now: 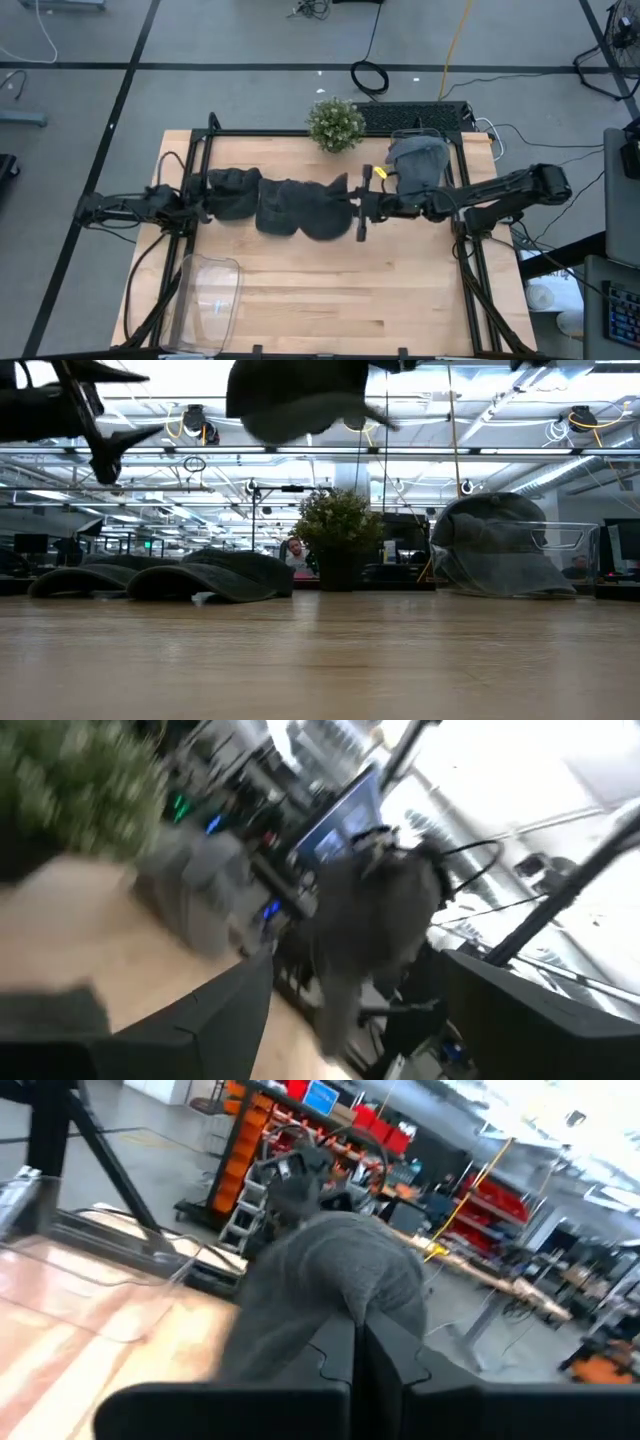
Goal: Pick & Place hat
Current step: Put the right black cap into the bottom transparent bin
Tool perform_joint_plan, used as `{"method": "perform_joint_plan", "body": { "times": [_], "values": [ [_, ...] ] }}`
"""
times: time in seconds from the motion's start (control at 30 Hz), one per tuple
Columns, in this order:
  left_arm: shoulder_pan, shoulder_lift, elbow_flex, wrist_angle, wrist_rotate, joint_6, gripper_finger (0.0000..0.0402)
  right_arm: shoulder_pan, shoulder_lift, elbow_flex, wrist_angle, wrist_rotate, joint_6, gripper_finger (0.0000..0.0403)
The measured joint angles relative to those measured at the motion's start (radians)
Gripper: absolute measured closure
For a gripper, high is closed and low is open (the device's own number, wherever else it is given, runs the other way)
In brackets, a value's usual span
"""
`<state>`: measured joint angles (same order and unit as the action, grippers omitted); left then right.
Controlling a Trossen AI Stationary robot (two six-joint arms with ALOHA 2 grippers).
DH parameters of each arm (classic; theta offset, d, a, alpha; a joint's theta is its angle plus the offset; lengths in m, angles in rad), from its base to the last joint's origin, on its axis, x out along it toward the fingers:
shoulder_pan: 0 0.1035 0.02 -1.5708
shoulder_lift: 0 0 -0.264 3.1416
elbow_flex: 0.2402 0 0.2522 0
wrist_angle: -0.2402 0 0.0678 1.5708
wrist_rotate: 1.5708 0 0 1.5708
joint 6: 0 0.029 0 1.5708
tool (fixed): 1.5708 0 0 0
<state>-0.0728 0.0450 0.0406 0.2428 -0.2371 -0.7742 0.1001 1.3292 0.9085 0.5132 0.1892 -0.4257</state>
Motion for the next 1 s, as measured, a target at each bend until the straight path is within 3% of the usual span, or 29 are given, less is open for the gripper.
{"method": "perform_joint_plan", "body": {
  "times": [0.17,0.27,0.37,0.53,0.7,1.0],
  "values": [
    [0.000,0.129,0.000,0.021,-0.011,-0.098,0.0108,-0.002,0.055,0.000,0.154,0.056,-0.079,0.0403],
    [0.000,0.231,0.000,0.086,-0.075,-0.102,0.0108,-0.003,0.069,0.000,0.193,0.078,-0.105,0.0403],
    [0.001,0.344,0.000,0.198,-0.109,-0.102,0.0108,-0.003,0.089,0.000,0.250,0.105,-0.122,0.0403],
    [0.001,0.514,0.000,0.404,-0.042,-0.095,0.0108,-0.008,0.111,0.000,0.343,0.150,-0.160,0.0403],
    [0.000,0.673,0.002,0.605,-0.045,-0.100,0.0108,-0.009,0.138,0.000,0.414,0.150,-0.166,0.0403],
    [0.000,0.931,0.223,0.649,-0.016,0.090,0.0108,-0.021,0.143,0.000,0.418,0.150,-0.136,0.0403]
  ]
}}
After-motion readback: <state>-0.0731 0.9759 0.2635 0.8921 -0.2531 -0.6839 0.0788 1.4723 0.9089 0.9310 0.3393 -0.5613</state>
